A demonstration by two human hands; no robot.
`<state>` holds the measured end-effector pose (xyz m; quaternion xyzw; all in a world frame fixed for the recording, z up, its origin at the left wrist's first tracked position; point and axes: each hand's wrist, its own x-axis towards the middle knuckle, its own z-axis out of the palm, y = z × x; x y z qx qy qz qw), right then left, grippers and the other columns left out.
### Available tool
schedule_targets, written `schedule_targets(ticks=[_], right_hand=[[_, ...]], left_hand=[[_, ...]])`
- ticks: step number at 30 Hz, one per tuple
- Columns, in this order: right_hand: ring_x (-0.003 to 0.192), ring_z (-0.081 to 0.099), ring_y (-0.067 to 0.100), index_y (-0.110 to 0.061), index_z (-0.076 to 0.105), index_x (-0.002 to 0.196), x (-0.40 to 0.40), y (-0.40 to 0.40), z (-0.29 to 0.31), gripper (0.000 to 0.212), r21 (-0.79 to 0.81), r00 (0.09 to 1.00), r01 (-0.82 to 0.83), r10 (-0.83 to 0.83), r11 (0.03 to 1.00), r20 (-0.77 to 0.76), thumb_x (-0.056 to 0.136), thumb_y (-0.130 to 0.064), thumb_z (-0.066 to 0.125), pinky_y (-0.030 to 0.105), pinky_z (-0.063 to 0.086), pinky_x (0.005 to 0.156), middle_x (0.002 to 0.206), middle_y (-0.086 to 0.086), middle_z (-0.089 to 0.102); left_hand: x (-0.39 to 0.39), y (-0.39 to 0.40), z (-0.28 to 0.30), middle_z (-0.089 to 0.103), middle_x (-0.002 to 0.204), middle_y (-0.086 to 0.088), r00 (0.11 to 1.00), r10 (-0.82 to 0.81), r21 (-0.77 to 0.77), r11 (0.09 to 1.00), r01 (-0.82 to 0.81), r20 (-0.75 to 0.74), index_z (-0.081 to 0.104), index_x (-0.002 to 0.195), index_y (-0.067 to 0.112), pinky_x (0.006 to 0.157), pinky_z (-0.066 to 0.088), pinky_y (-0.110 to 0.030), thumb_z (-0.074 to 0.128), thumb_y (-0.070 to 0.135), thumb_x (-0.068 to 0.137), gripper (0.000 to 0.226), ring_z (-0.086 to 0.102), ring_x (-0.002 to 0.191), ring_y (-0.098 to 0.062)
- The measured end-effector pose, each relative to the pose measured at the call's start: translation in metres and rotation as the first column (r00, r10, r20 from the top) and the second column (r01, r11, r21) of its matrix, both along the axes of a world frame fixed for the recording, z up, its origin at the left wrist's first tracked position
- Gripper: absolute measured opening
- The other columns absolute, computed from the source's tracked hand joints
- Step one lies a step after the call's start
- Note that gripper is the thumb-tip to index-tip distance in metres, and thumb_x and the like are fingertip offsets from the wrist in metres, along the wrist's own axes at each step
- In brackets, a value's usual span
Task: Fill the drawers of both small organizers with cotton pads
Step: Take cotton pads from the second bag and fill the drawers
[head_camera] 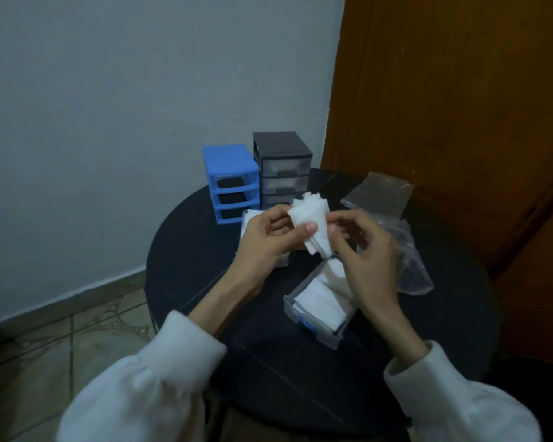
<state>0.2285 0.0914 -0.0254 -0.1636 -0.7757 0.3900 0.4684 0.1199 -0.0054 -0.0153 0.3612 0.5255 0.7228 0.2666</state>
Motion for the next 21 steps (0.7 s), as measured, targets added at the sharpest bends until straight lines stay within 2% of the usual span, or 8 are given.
schedule_targets(ticks=[2, 5, 7, 9, 11, 15, 21], right_hand=[[0.092, 0.061, 0.001, -0.016, 0.064, 0.102, -0.0002, -0.006, 0.0026, 0.016, -0.089, 0.993, -0.12, 0.118, 0.989, -0.024, 0.089, -0.007, 0.059, 0.012, 0.048, 0.075, 0.099, -0.003, 0.065], [0.093, 0.061, -0.002, -0.019, 0.063, 0.105, 0.0001, -0.0103, 0.0049, 0.018, -0.174, 0.974, -0.223, 0.215, 0.959, -0.065, 0.088, -0.014, 0.059, 0.009, 0.047, 0.073, 0.102, -0.005, 0.064], [0.094, 0.062, -0.002, -0.025, 0.062, 0.104, 0.0001, -0.0111, 0.0056, 0.021, -0.158, 0.973, -0.232, 0.226, 0.96, -0.055, 0.083, -0.02, 0.064, 0.011, 0.048, 0.073, 0.101, -0.007, 0.064], [0.094, 0.062, -0.001, -0.027, 0.062, 0.104, -0.0003, -0.0107, 0.0038, 0.026, -0.156, 0.972, -0.233, 0.23, 0.96, -0.04, 0.081, -0.018, 0.068, 0.012, 0.05, 0.074, 0.101, -0.009, 0.065], [0.096, 0.062, -0.002, -0.029, 0.063, 0.105, -0.0002, -0.0106, 0.0024, 0.026, -0.158, 0.971, -0.241, 0.239, 0.958, -0.03, 0.082, -0.016, 0.067, 0.012, 0.05, 0.075, 0.1, -0.012, 0.066], [0.093, 0.06, -0.006, -0.026, 0.064, 0.102, -0.0001, -0.0097, 0.0033, 0.018, -0.056, 0.976, -0.214, 0.216, 0.975, 0.025, 0.085, -0.025, 0.058, 0.008, 0.046, 0.074, 0.094, -0.016, 0.065], [0.086, 0.058, -0.003, -0.021, 0.067, 0.098, -0.0017, -0.0067, -0.0027, 0.014, 0.047, 0.985, -0.162, 0.158, 0.986, 0.071, 0.089, -0.022, 0.056, 0.008, 0.044, 0.069, 0.09, -0.012, 0.061]], left_hand=[[0.0013, -0.0018, 0.0022, 0.072, 0.083, 0.002, 0.999, 0.019, 0.024, 1.0, -0.019, 0.03, 0.063, 0.094, 0.009, 0.065, 0.052, -0.017, 0.066, 0.007, 0.079, 0.015, 0.069, 0.078, -0.009], [0.0006, -0.0058, 0.0032, 0.072, 0.085, 0.001, 1.0, 0.007, 0.042, 0.999, -0.008, 0.027, 0.065, 0.095, 0.011, 0.067, 0.052, -0.019, 0.068, 0.017, 0.072, 0.024, 0.069, 0.08, -0.011], [-0.0005, -0.0087, 0.0026, 0.072, 0.086, -0.001, 1.0, 0.005, 0.04, 0.999, -0.005, 0.0, 0.066, 0.097, 0.01, 0.069, 0.053, -0.019, 0.069, 0.015, 0.07, 0.027, 0.069, 0.081, -0.012], [-0.0022, -0.0097, 0.0007, 0.073, 0.084, -0.001, 1.0, 0.021, 0.036, 0.999, -0.021, -0.011, 0.067, 0.093, 0.01, 0.069, 0.053, -0.019, 0.07, 0.011, 0.07, 0.023, 0.069, 0.079, -0.012], [-0.0041, -0.0099, -0.0008, 0.072, 0.083, -0.002, 0.998, 0.057, 0.027, 0.998, -0.056, -0.031, 0.067, 0.089, 0.012, 0.069, 0.054, -0.02, 0.072, 0.011, 0.07, 0.02, 0.069, 0.078, -0.014], [-0.0047, -0.0102, -0.0027, 0.072, 0.087, -0.008, 0.992, 0.11, 0.019, 0.994, -0.109, -0.059, 0.067, 0.089, 0.012, 0.072, 0.056, -0.022, 0.074, 0.018, 0.065, 0.025, 0.069, 0.079, -0.017], [-0.0043, -0.0083, -0.0063, 0.071, 0.091, -0.005, 0.973, 0.183, -0.029, 0.981, -0.189, -0.139, 0.067, 0.098, 0.006, 0.074, 0.056, -0.025, 0.08, 0.027, 0.057, 0.047, 0.068, 0.079, -0.015]])
